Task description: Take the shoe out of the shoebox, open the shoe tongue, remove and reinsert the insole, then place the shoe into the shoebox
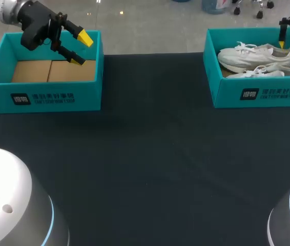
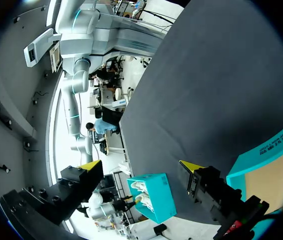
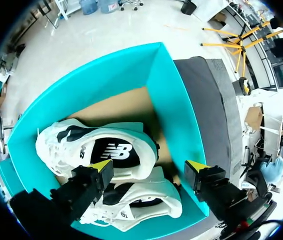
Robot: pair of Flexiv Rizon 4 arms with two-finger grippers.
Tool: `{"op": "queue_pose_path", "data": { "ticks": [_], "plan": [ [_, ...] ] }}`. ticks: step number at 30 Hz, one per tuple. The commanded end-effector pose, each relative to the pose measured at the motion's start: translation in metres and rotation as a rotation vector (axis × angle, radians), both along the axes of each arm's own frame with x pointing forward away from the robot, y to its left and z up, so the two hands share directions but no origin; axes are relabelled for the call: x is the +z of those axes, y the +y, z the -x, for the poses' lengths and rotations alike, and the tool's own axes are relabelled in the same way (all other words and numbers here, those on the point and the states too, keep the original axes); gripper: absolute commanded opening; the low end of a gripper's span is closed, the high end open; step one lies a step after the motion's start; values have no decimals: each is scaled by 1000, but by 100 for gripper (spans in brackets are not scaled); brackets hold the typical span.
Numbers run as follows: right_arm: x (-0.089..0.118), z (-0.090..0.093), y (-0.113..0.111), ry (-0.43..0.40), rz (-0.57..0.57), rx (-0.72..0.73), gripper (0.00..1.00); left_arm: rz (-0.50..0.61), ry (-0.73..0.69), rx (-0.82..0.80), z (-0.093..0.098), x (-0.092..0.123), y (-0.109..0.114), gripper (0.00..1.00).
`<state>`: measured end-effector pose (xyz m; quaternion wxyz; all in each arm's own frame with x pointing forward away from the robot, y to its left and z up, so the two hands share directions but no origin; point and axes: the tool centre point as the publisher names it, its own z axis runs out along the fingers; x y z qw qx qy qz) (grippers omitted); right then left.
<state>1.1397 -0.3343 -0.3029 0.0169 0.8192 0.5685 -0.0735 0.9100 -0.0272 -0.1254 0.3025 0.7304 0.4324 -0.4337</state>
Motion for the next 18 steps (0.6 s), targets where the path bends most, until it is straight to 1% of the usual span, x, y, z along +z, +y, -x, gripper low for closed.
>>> {"op": "queue_pose_path", "data": {
  "ticks": [1, 4, 8, 18],
  "plan": [
    [23, 47, 14, -75, -26, 18, 100, -2, -1, 0, 0, 0, 0, 100],
    [33, 68, 23, -74, -84, 28, 100, -2, -1, 0, 0, 0, 0, 100],
    [39, 96, 32, -68, -149, 53, 100, -2, -1, 0, 0, 0, 0, 100],
    [39, 96, 32, -68, -149, 53, 100, -2, -1, 0, 0, 0, 0, 100]
  ]
}}
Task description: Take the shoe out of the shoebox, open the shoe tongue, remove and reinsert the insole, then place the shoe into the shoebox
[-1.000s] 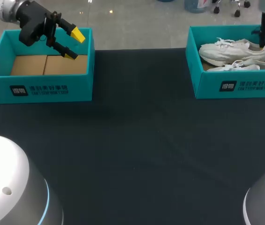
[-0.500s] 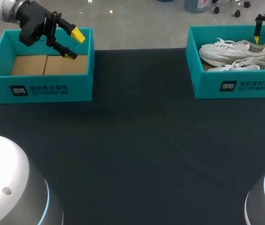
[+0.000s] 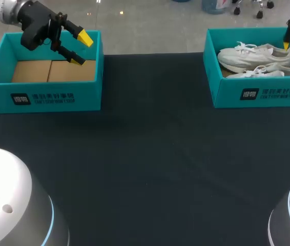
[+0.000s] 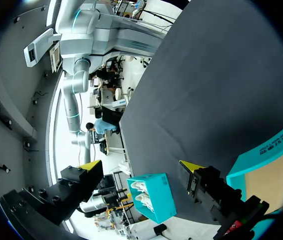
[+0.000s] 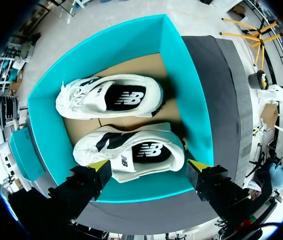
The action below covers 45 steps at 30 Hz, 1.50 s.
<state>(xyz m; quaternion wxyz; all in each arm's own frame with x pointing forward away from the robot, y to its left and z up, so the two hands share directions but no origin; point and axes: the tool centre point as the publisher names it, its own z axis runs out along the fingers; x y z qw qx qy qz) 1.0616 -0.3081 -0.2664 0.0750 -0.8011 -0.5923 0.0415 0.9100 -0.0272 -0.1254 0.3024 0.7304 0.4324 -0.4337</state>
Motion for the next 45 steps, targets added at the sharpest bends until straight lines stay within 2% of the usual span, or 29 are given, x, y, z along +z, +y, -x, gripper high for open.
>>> {"op": "queue_pose_path", "data": {
  "ticks": [1, 11, 12, 17, 22, 28, 33, 35, 45],
  "plan": [
    [2, 18, 5, -124, 39, -5, 100, -2, -1, 0, 0, 0, 0, 100],
    [2, 18, 5, -124, 39, -5, 100, -2, -1, 0, 0, 0, 0, 100],
    [2, 18, 5, -124, 39, -5, 100, -7, 52, 96, -4, 2, 1, 100],
    [7, 46, 25, -177, 158, 73, 100, 51, 250, 410, -13, 19, 13, 100],
    [12, 70, 37, -192, 168, 91, 100, 44, 328, 613, -14, 27, 20, 100],
    [13, 91, 49, -208, 162, 116, 100, -22, 444, 803, -25, 25, 22, 100],
    [11, 101, 54, -199, 151, 135, 100, -45, 544, 887, -39, 26, 24, 100],
    [10, 104, 56, -187, 159, 142, 100, -75, 524, 911, -45, 27, 24, 100],
    [8, 105, 57, -182, 162, 135, 100, -67, 511, 884, -45, 29, 24, 100]
  ]
}}
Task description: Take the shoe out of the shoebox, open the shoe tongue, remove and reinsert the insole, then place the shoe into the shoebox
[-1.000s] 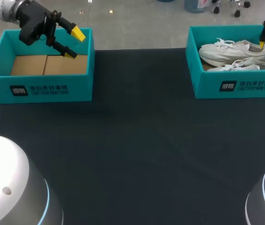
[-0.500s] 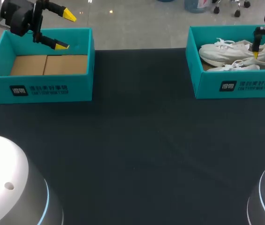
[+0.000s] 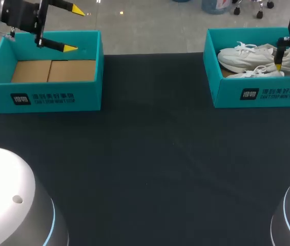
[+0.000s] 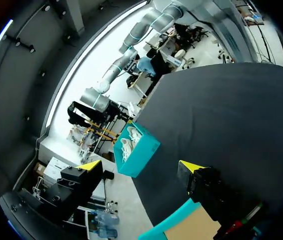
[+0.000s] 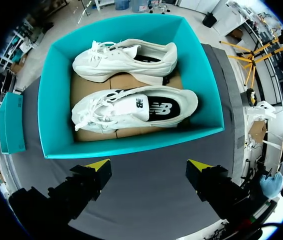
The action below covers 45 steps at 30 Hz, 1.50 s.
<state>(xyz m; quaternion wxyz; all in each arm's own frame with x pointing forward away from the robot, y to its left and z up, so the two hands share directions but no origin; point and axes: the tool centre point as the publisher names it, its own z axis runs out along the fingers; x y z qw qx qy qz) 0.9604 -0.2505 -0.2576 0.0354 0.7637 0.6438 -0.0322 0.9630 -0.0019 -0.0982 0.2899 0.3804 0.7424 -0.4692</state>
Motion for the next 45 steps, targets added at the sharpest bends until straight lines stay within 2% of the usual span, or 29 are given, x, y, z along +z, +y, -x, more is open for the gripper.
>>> {"op": "queue_pose_path", "data": {
  "ticks": [1, 7, 9, 12, 16, 21, 27, 29, 37, 45],
  "plan": [
    [0, 3, -1, -32, 4, 3, 100, -75, -44, 116, 8, 2, -2, 100],
    [0, 3, -1, -32, 4, 3, 100, -75, -44, 116, 8, 2, -2, 100],
    [0, 3, -1, -32, 4, 3, 100, -54, 109, 219, -2, -2, 1, 100],
    [1, 7, 2, -26, 3, 14, 100, -57, 257, 362, -15, -6, 2, 100],
    [7, 18, 7, -26, -8, 70, 100, -43, 421, 533, -31, -12, 4, 100],
    [16, 29, 10, -41, -24, 94, 100, -30, 606, 684, -38, -25, 6, 100],
    [23, 38, 12, -64, -55, 98, 100, -131, 678, 778, -36, -53, 13, 100],
    [24, 40, 12, -67, -59, 96, 100, -190, 633, 736, -31, -60, 12, 100],
    [13, 45, 18, -54, -71, 89, 100, -190, 633, 736, -31, -60, 12, 100],
    [5, 50, 25, 21, -45, 105, 100, -190, 633, 736, -31, -60, 12, 100]
  ]
}}
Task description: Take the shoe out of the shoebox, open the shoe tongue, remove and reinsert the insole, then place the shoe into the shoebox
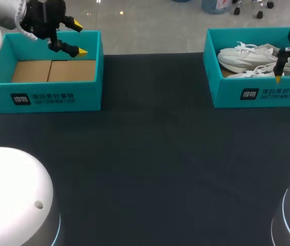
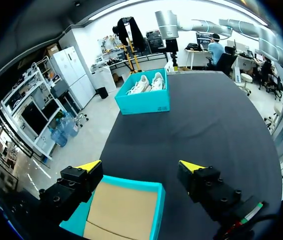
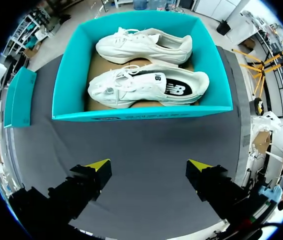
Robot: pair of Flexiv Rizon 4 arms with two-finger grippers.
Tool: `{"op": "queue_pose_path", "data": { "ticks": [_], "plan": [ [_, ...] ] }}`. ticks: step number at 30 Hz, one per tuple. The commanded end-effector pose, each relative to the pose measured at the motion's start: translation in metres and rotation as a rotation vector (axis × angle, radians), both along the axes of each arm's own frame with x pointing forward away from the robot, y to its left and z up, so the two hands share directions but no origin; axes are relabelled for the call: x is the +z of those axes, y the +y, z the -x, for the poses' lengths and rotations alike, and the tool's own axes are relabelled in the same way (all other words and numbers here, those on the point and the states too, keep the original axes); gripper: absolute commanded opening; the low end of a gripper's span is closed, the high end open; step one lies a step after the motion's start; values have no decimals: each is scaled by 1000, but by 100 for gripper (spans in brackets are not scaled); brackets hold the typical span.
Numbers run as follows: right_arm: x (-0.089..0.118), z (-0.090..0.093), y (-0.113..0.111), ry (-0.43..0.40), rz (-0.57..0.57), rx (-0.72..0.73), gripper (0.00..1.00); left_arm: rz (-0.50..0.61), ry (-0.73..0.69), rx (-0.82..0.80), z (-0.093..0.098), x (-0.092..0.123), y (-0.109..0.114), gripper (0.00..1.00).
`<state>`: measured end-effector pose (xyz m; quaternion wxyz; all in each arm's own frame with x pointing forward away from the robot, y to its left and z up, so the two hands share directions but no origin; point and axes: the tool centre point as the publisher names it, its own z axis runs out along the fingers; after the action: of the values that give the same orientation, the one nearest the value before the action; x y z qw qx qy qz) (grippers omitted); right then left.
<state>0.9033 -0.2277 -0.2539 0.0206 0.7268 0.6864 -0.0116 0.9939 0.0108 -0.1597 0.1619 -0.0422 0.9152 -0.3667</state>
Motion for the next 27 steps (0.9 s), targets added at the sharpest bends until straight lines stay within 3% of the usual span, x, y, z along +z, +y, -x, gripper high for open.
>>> {"op": "queue_pose_path", "data": {
  "ticks": [1, 4, 9, 18, 23, 27],
  "plan": [
    [3, -7, 1, 32, -7, -11, 100, -16, 101, 89, -5, 1, -1, 100],
    [7, -8, -1, 34, -34, -17, 100, -70, 129, 261, -13, -7, -1, 100],
    [16, -8, 0, 28, -102, -4, 100, -52, 309, 655, -30, -23, 9, 100],
    [24, -11, 0, 9, -105, -1, 100, 28, 425, 945, -14, -35, 21, 100],
    [29, -10, 1, 12, -128, 0, 100, 86, 421, 1061, -1, -22, 28, 100],
    [34, -12, -1, 41, -222, -57, 100, 125, 430, 1049, 6, -15, 29, 100]
  ]
}}
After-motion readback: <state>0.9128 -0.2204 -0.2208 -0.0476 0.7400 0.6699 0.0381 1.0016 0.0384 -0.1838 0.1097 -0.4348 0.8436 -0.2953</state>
